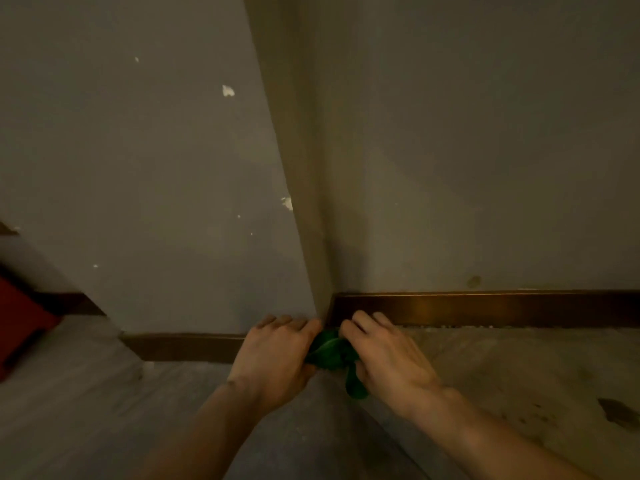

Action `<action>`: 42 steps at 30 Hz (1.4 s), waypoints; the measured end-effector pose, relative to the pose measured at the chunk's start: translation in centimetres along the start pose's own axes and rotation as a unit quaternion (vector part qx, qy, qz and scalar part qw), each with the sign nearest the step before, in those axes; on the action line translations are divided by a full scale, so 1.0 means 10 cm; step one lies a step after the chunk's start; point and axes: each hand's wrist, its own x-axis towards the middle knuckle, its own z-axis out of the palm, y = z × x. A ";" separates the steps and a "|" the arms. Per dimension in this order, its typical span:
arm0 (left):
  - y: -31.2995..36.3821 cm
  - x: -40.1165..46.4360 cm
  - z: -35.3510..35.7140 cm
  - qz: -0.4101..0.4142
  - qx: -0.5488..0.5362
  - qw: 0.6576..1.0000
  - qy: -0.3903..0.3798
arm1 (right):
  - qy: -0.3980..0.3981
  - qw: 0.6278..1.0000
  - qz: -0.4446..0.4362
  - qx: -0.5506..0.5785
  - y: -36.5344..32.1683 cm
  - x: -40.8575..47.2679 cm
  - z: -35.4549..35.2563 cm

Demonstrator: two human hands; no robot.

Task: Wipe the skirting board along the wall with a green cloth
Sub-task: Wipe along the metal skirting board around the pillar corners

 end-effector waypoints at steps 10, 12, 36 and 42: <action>-0.50 -0.01 -0.48 0.071 0.031 0.997 -0.017 | -0.006 0.999 -0.036 -0.039 -0.43 0.31 -0.35; -0.68 -0.05 -0.63 0.079 0.029 0.996 -0.025 | -0.007 0.997 -0.053 -0.050 -0.60 0.40 -0.47; -3.90 -1.76 -0.97 -0.038 -0.107 0.986 0.121 | 0.005 0.984 -0.142 -0.110 -3.74 2.36 -0.28; -4.56 -2.21 -0.29 -0.093 -0.167 0.972 0.133 | -0.018 0.983 -0.166 -0.077 -4.21 2.77 0.55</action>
